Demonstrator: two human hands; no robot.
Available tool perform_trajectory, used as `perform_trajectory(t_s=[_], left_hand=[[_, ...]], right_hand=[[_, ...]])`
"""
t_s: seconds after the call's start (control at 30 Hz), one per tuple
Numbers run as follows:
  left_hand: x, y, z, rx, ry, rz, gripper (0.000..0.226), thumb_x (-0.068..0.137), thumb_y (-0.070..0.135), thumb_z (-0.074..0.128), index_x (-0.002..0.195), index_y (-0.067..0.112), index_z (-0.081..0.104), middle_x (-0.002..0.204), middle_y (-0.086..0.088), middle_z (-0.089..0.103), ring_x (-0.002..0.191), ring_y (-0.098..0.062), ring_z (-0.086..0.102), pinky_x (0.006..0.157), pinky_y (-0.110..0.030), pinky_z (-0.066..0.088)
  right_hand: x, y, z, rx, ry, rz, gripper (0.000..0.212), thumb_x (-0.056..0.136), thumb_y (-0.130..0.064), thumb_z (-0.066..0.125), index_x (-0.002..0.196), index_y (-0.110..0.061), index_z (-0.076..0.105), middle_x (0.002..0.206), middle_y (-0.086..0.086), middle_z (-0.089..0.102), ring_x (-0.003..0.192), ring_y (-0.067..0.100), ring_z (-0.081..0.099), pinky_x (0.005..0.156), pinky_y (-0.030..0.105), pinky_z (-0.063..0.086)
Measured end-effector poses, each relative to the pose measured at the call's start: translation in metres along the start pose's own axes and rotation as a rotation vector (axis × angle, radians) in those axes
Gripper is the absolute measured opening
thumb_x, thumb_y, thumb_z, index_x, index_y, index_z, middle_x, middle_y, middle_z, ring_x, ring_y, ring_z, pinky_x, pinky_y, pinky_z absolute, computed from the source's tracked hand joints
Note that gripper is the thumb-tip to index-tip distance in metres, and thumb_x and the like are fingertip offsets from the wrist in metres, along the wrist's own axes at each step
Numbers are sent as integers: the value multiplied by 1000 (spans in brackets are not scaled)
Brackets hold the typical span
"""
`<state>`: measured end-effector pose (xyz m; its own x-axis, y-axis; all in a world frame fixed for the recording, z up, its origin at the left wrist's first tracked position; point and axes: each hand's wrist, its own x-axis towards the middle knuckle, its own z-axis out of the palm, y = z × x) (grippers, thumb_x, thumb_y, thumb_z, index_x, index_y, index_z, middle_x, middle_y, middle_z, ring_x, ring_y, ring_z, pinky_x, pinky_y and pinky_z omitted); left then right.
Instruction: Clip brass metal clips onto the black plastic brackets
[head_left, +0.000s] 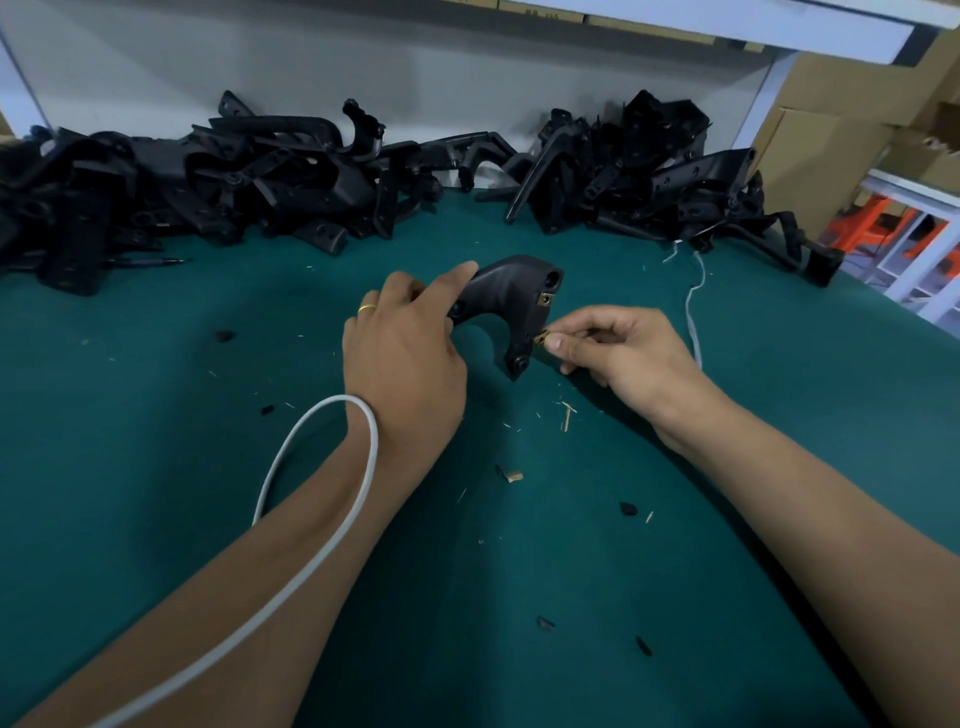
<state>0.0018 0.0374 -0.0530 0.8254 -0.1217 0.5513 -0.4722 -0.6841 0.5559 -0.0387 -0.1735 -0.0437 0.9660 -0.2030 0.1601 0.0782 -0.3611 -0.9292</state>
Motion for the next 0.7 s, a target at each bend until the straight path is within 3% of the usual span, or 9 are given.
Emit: perform_trajectory(t_s=[0.7], left_hand=[[-1, 0, -1, -115, 41, -31, 51, 100, 3, 55, 142, 31, 60, 106, -8, 59, 100, -31, 53, 91, -51, 46]], right_hand=[[0, -2, 0, 13, 31, 44, 8, 90, -10, 79, 98, -7, 81, 64, -7, 69, 54, -2, 57, 55, 7, 41]])
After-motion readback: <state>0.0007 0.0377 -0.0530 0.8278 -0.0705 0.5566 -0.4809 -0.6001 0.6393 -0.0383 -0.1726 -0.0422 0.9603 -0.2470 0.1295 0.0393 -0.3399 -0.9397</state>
